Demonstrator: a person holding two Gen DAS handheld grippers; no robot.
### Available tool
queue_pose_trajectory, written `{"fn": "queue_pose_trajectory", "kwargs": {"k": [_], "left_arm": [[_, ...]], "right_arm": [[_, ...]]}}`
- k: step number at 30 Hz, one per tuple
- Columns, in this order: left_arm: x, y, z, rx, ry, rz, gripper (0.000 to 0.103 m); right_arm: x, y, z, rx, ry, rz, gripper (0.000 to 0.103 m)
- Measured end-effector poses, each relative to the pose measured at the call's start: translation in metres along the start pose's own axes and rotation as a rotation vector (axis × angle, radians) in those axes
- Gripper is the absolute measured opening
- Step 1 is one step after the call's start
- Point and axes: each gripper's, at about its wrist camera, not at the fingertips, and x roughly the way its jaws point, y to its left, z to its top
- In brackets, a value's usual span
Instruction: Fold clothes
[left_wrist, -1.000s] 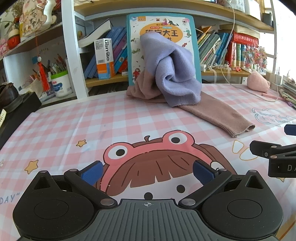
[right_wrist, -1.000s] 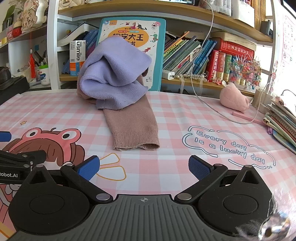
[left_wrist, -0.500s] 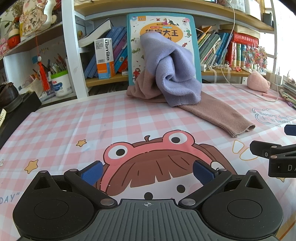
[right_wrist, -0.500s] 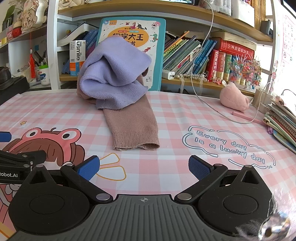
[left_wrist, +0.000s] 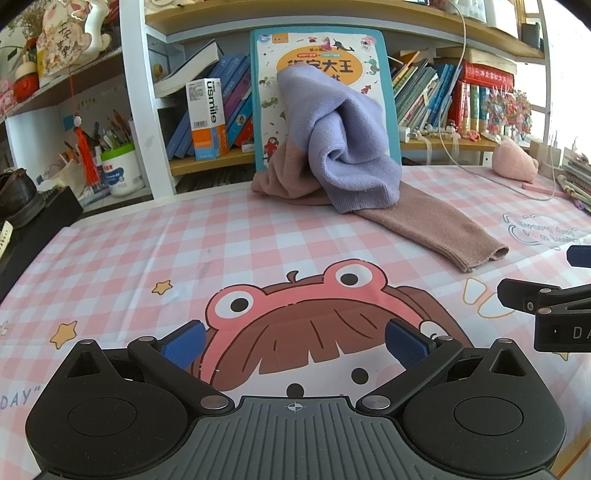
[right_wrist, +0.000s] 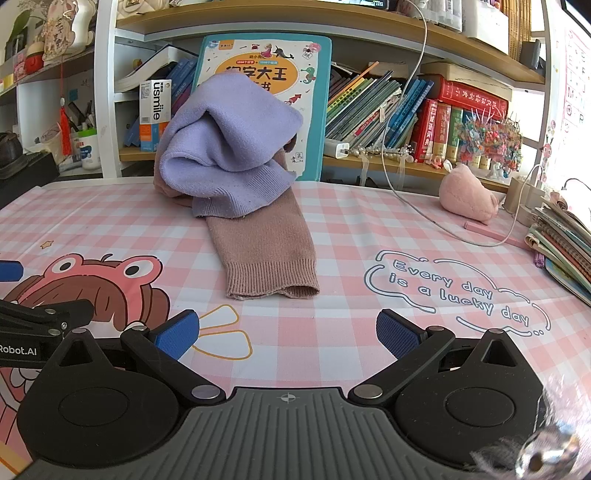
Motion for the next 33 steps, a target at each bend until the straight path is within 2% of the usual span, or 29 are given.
{"fn": "queue_pose_trajectory", "kwargs": {"k": [33], "left_arm": [[-0.0020, 0.0041, -0.0012, -0.022, -0.017, -0.011, 0.103]], "right_arm": [[-0.0017, 0.0004, 0.0003, -0.003, -0.009, 0.006, 0.103]]}}
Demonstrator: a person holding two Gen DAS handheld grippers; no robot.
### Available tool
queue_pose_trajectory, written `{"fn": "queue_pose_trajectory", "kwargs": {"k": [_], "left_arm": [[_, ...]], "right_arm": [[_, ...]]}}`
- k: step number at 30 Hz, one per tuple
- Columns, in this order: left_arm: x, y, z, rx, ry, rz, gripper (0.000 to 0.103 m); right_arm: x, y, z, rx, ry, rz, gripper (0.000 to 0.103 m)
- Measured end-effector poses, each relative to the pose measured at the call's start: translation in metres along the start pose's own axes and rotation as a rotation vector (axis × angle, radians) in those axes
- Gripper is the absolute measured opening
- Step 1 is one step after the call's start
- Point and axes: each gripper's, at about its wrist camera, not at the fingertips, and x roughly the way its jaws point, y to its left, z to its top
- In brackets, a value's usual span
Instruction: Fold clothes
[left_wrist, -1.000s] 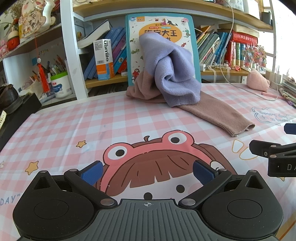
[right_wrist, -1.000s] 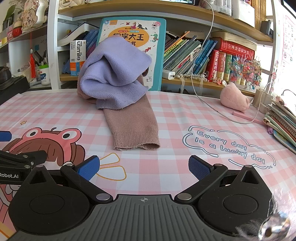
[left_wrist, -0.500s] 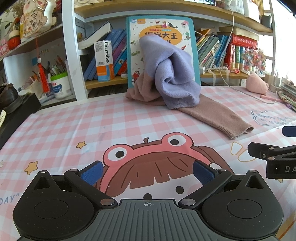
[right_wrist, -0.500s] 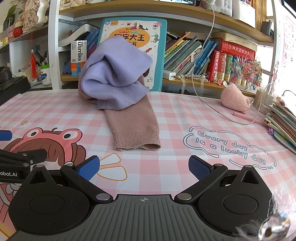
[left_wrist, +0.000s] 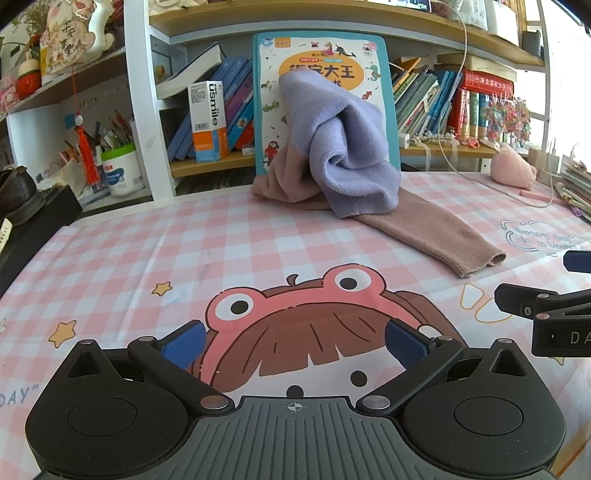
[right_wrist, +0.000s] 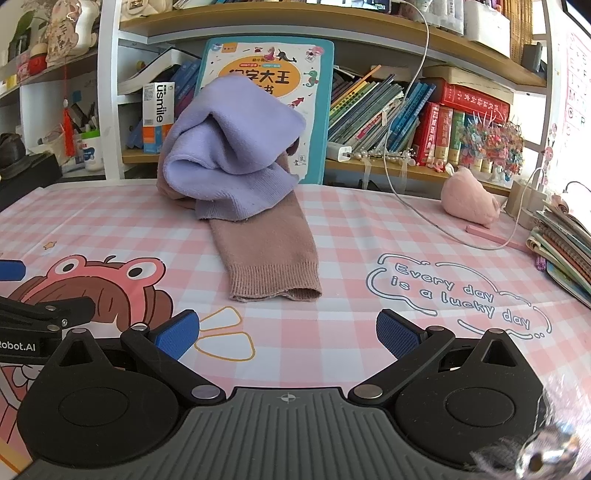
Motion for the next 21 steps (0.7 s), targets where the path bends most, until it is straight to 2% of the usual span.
{"fn": "queue_pose_trajectory", "kwargs": {"k": [15, 21], "left_arm": [[0.0006, -0.0002, 0.0009, -0.001, 0.002, 0.006, 0.103], [0.0033, 0.0046, -0.0003, -0.031, 0.027, -0.041, 0.103]], "right_arm": [[-0.0028, -0.0017, 0.0000, 0.008, -0.018, 0.013, 0.103], [-0.0018, 0.0002, 0.0001, -0.004, -0.010, 0.020, 0.103]]}}
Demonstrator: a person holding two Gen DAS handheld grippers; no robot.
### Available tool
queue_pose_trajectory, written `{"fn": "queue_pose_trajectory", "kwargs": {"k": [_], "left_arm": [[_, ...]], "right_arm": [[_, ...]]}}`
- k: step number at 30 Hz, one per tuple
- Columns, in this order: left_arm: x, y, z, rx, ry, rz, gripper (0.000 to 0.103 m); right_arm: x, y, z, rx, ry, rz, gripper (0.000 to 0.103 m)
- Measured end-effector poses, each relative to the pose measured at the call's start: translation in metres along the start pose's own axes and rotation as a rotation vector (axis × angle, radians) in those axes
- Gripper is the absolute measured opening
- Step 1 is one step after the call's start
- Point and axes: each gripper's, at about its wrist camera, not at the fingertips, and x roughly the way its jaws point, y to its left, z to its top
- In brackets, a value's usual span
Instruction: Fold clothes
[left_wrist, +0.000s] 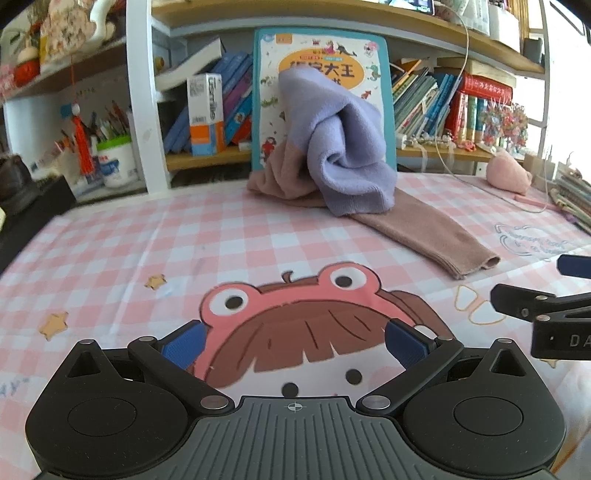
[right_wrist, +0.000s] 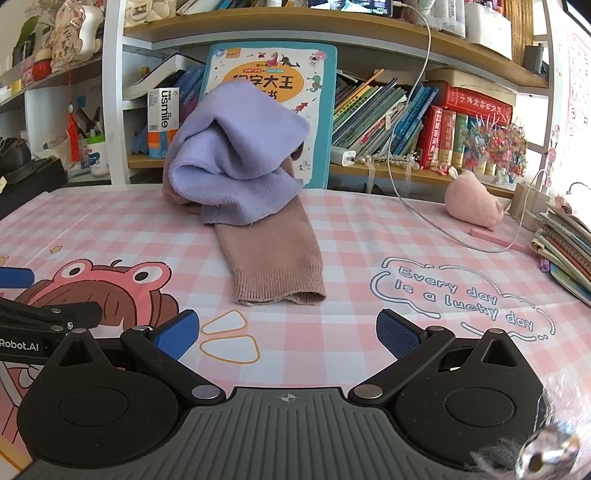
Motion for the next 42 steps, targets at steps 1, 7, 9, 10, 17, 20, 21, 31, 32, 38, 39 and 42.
{"fn": "queue_pose_trajectory", "kwargs": {"k": [1, 7, 9, 10, 17, 20, 21, 31, 32, 38, 39, 42], "left_arm": [[0.000, 0.000, 0.000, -0.001, 0.003, -0.002, 0.103], [-0.003, -0.005, -0.001, 0.024, -0.019, -0.009, 0.103], [-0.003, -0.007, -0.001, 0.032, -0.020, -0.001, 0.103], [-0.003, -0.007, -0.001, 0.033, -0.020, -0.001, 0.103], [-0.001, -0.007, 0.000, 0.035, -0.008, 0.004, 0.103], [0.001, -0.007, 0.000, 0.030, 0.004, 0.007, 0.103], [0.002, -0.006, 0.000, 0.026, 0.007, 0.008, 0.103], [-0.002, 0.002, 0.009, -0.011, -0.046, -0.026, 0.103], [-0.002, 0.004, 0.009, -0.020, -0.047, -0.034, 0.103], [-0.001, 0.012, 0.012, -0.072, -0.065, -0.058, 0.103], [-0.001, 0.012, 0.013, -0.073, -0.076, -0.055, 0.103], [-0.003, 0.011, 0.014, -0.056, -0.118, -0.035, 0.103]], "right_arm": [[0.000, 0.000, 0.000, -0.003, 0.001, 0.001, 0.103], [0.000, 0.006, 0.000, -0.038, -0.002, -0.001, 0.103], [0.000, 0.009, 0.000, -0.054, -0.001, 0.000, 0.103], [0.000, 0.010, 0.000, -0.061, -0.002, 0.001, 0.103], [0.003, 0.008, 0.000, -0.051, 0.017, 0.009, 0.103], [0.004, 0.007, 0.000, -0.047, 0.025, 0.008, 0.103], [0.004, 0.007, 0.000, -0.045, 0.025, 0.008, 0.103], [0.007, 0.003, 0.003, -0.005, 0.026, 0.030, 0.103], [0.007, 0.004, 0.004, -0.005, 0.021, 0.031, 0.103], [0.008, 0.003, 0.010, 0.019, -0.007, 0.065, 0.103], [0.008, 0.002, 0.011, 0.029, -0.008, 0.070, 0.103], [0.009, -0.001, 0.016, 0.054, -0.013, 0.077, 0.103]]}}
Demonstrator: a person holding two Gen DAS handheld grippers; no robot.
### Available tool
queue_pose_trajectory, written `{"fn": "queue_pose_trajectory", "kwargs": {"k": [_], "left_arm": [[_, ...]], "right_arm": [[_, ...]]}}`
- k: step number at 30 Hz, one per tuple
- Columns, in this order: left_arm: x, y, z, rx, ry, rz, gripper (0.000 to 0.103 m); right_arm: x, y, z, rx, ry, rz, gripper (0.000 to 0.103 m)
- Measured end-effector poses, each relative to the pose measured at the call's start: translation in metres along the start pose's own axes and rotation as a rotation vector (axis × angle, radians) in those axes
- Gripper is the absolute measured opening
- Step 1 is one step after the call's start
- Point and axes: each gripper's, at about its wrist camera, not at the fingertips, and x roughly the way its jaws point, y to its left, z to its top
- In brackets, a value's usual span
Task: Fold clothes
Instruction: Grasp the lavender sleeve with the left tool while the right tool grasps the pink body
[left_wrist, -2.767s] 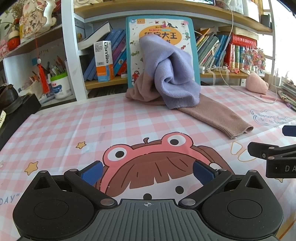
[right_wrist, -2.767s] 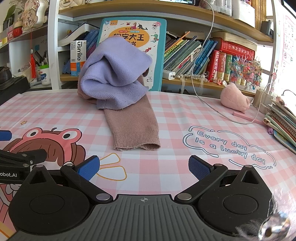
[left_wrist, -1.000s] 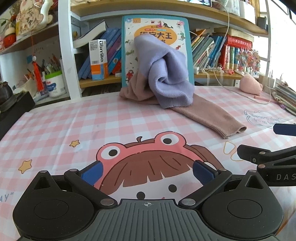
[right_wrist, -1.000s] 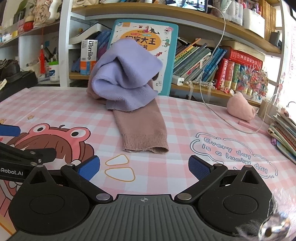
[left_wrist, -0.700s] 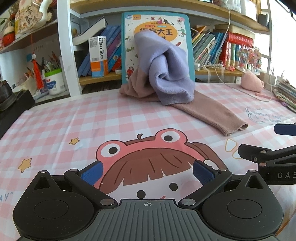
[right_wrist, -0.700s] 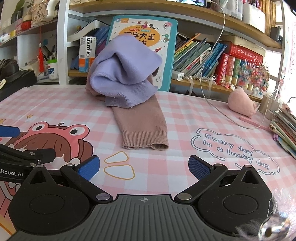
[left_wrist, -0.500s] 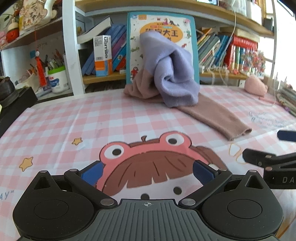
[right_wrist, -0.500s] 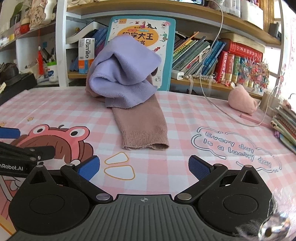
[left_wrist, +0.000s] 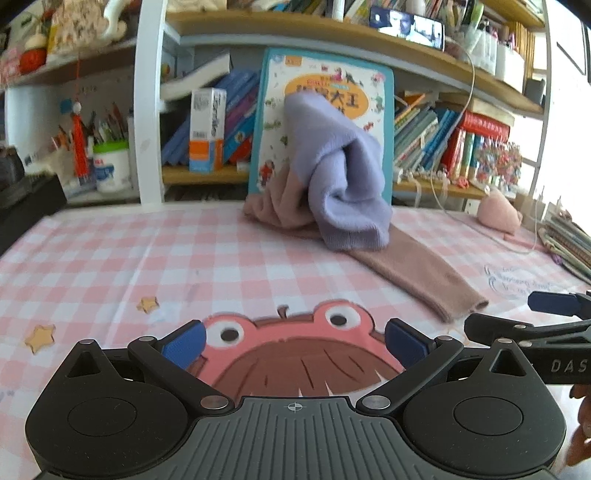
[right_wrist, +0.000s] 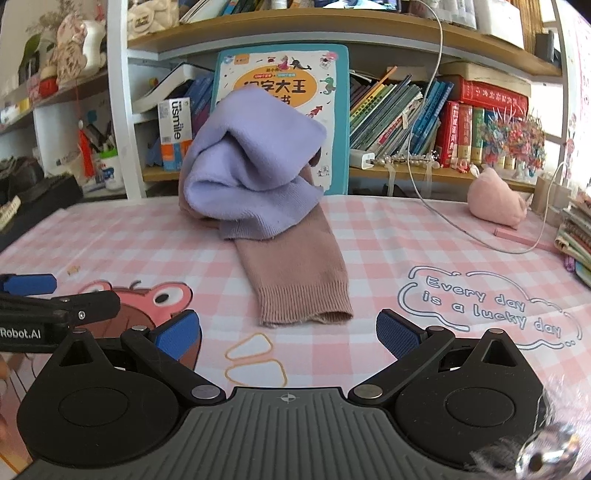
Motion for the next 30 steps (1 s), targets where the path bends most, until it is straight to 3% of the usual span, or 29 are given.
{"fn": "queue_pose_trajectory", "kwargs": {"k": [7, 18, 20, 25, 30], "left_arm": [[0.009, 0.005, 0.010, -0.048, 0.061, -0.045, 0.103], [0.014, -0.011, 0.022, 0.111, 0.011, 0.019, 0.103], [0.018, -0.012, 0.026, 0.103, 0.012, 0.020, 0.103], [0.028, -0.015, 0.034, 0.084, -0.006, 0.029, 0.103], [0.037, -0.025, 0.045, 0.125, -0.049, 0.032, 0.097]], "right_arm": [[0.008, 0.005, 0.011, -0.046, 0.000, 0.008, 0.103], [0.026, 0.004, 0.019, -0.032, -0.010, 0.018, 0.100], [0.027, 0.002, 0.021, -0.020, -0.022, 0.024, 0.093], [0.034, -0.007, 0.027, 0.032, -0.031, 0.062, 0.047], [0.044, -0.017, 0.031, 0.105, -0.033, 0.111, 0.045]]}}
